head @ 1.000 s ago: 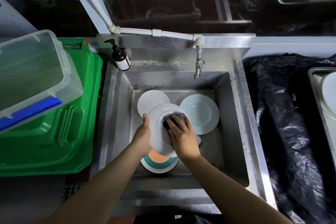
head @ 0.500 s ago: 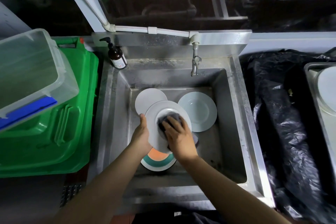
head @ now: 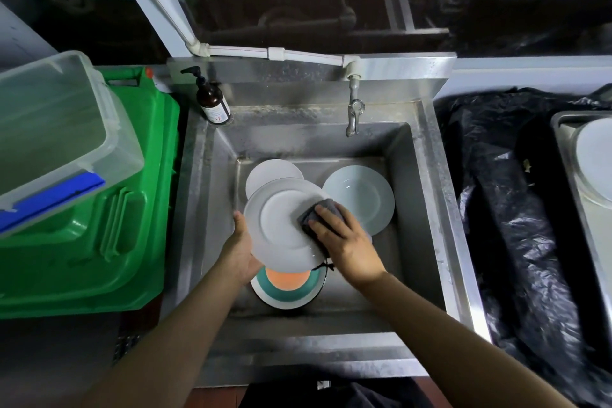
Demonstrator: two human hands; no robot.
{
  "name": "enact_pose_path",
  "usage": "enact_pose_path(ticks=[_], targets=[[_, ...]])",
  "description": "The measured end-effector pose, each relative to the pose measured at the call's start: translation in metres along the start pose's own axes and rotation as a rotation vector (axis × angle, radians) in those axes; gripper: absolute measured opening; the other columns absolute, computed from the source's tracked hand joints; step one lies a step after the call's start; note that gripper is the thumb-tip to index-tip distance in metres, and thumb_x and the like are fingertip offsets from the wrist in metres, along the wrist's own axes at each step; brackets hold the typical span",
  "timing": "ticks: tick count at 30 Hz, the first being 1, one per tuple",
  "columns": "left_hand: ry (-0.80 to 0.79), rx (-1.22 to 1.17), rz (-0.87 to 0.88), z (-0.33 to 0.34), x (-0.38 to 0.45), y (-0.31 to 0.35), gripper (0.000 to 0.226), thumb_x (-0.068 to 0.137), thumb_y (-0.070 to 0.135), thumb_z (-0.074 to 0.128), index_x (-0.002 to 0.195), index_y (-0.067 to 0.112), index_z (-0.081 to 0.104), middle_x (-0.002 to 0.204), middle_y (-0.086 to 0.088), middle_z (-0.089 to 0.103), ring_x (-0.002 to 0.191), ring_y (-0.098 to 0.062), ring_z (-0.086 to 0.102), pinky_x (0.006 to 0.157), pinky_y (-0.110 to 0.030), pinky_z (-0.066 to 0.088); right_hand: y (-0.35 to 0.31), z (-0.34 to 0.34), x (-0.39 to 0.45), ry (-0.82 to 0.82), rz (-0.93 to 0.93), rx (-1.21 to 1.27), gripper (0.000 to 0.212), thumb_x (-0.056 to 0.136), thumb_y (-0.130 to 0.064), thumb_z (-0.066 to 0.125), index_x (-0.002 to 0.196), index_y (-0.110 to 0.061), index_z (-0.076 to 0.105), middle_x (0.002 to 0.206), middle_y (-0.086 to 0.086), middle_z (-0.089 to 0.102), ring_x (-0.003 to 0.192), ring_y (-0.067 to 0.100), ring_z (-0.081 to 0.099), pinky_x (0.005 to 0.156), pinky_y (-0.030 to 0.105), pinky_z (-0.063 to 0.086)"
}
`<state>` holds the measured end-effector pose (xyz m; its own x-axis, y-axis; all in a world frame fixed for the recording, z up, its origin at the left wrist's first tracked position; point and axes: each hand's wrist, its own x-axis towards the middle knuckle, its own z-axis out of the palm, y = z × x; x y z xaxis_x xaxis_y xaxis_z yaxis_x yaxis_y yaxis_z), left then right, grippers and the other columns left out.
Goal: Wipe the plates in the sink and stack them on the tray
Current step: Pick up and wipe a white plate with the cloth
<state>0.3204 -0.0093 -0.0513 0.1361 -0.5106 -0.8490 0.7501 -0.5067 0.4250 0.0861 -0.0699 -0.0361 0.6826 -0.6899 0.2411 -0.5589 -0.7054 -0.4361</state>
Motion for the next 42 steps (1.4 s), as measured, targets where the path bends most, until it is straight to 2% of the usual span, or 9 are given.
enact_pose_path(ticks=[7,11,15,18,24,28,33,38,42], targets=[[0.018,-0.016,0.000,-0.003,0.003,-0.003,0.087,0.091,0.081,0.013,0.145,0.025,0.052,0.143,-0.007,0.062,0.126,-0.030,0.060,0.097,-0.044,0.052,0.004,-0.002,0.005,0.022,0.214,0.051,0.038,0.102,-0.023,0.045,0.135,-0.013,0.062,0.143,0.009,0.054,0.130,0.040,0.045,0.108,0.050,0.043],[0.039,-0.138,0.059,0.005,0.004,-0.015,0.094,0.090,0.082,0.016,0.153,0.017,0.042,0.152,-0.019,0.050,0.139,-0.041,0.046,0.113,-0.057,0.038,-0.025,0.013,-0.029,0.004,0.061,0.054,0.048,0.090,-0.015,0.069,0.137,-0.015,0.060,0.149,0.007,0.050,0.138,0.043,0.039,0.110,0.051,0.041],[-0.114,-0.152,-0.006,0.005,-0.002,-0.019,0.119,0.074,0.097,0.022,0.152,0.009,0.040,0.150,-0.027,0.048,0.139,-0.045,0.046,0.098,-0.054,0.053,-0.045,0.025,-0.034,-0.003,-0.189,0.050,0.036,0.102,-0.008,0.050,0.136,-0.014,0.061,0.150,0.007,0.049,0.141,0.046,0.035,0.105,0.049,0.042],[-0.197,-0.099,-0.002,-0.016,0.004,-0.019,0.124,0.069,0.094,0.045,0.156,0.007,0.033,0.156,-0.027,0.040,0.144,-0.044,0.039,0.111,-0.056,0.041,-0.037,0.024,-0.030,-0.031,-0.208,0.047,0.036,0.102,-0.012,0.054,0.137,-0.017,0.060,0.151,0.004,0.048,0.140,0.044,0.038,0.103,0.051,0.045],[-0.028,0.013,-0.001,-0.023,0.004,-0.011,0.093,0.093,0.079,0.016,0.148,0.013,0.048,0.142,-0.015,0.061,0.130,-0.033,0.058,0.102,-0.045,0.047,-0.022,0.008,0.004,-0.013,0.040,0.010,0.038,0.094,-0.026,0.056,0.130,-0.018,0.065,0.142,0.007,0.056,0.125,0.046,0.049,0.096,0.054,0.050],[-0.098,-0.040,-0.024,-0.028,0.003,-0.012,0.098,0.089,0.082,0.015,0.148,0.010,0.049,0.146,-0.019,0.056,0.137,-0.037,0.051,0.112,-0.049,0.040,-0.022,0.000,0.001,-0.312,-0.104,-0.097,0.082,0.079,-0.066,0.062,0.148,-0.027,0.044,0.159,0.006,0.034,0.144,0.046,0.027,0.107,0.057,0.037],[-0.124,-0.003,-0.074,-0.025,0.004,-0.007,0.101,0.088,0.084,0.016,0.151,0.012,0.047,0.152,-0.020,0.050,0.140,-0.037,0.048,0.121,-0.049,0.030,-0.022,0.004,-0.004,-0.267,-0.224,-0.302,0.069,0.085,-0.014,0.068,0.148,-0.023,0.043,0.151,0.013,0.040,0.134,0.052,0.034,0.087,0.057,0.048],[0.041,0.129,-0.008,-0.013,0.004,0.000,0.069,0.103,0.060,0.031,0.137,0.006,0.057,0.124,-0.016,0.071,0.112,-0.029,0.067,0.087,-0.041,0.055,-0.016,-0.002,0.009,-0.206,-0.248,-0.303,0.058,0.090,-0.009,0.057,0.146,-0.019,0.045,0.138,0.015,0.050,0.120,0.049,0.046,0.080,0.052,0.048],[0.038,0.738,0.274,-0.006,-0.017,0.009,0.071,0.098,0.064,0.046,0.158,0.031,0.028,0.161,0.004,0.036,0.144,-0.022,0.042,0.113,-0.046,0.041,-0.007,-0.009,0.012,-0.232,-0.211,-0.296,0.065,0.087,-0.010,0.067,0.147,-0.017,0.043,0.137,0.015,0.049,0.120,0.047,0.047,0.083,0.054,0.050]])
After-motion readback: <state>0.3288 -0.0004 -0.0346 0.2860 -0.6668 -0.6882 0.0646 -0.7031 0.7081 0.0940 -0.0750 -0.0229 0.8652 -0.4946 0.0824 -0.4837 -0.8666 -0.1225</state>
